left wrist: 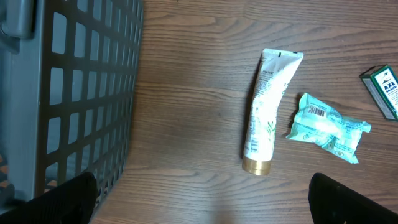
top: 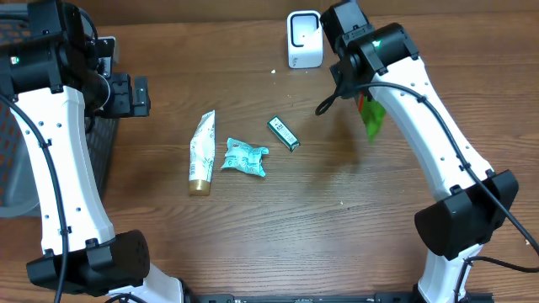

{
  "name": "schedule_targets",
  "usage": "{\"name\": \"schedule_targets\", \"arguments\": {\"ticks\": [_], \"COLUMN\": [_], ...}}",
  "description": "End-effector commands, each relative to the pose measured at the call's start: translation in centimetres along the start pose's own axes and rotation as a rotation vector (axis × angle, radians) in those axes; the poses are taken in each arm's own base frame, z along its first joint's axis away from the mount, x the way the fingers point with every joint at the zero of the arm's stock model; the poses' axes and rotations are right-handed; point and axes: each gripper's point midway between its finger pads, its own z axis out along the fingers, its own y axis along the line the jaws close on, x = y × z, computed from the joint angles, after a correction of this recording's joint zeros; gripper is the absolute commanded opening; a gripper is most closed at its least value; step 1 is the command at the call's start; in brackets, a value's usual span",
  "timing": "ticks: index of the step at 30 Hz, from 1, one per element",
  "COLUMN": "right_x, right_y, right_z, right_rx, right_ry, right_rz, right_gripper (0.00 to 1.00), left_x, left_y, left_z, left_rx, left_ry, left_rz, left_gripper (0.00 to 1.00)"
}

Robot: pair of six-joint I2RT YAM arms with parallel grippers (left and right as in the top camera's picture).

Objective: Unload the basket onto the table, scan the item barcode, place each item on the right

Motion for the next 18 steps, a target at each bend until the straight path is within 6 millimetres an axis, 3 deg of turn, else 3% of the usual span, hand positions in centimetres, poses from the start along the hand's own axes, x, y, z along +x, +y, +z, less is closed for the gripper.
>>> {"name": "schedule_targets", "arguments": {"ticks": [1, 4, 9, 13, 18], "right_x": [1.2, 3.7, 6.3, 7.4, 7.7], "right_y": [-0.9, -2.4, -6.3, -5.3, -3.6], "right_z": [1.8, 3.8, 3.1, 3.4, 5.5], "right_rx": [0.069, 0.222, 0.495, 0.439, 0.37], "right_ry": [0.052, 0.123, 0.153, 0.205, 0.207], "right_rz": [0.101, 0.137, 0.235, 0.256, 0.278], "right_gripper": [0.04, 0.04, 0.04, 0.04, 0.04], "left_x": [0.0, 0.0, 0.0, 0.0, 0.0], "left_y": [0.1, 0.1, 0.1, 0.1, 0.1], "left_z": [-0.7, -0.7, -0.7, -0.7, -0.7], "left_rx": [-0.006, -0.006, -0.005, -0.005, -0.005], "left_ry": [-0.022, -0.022, -0.022, -0.022, -0.022], "left_rz": [0.009, 0.009, 0.009, 0.009, 0.009], "left_gripper": [1.0, 1.0, 1.0, 1.0, 1.0]}}
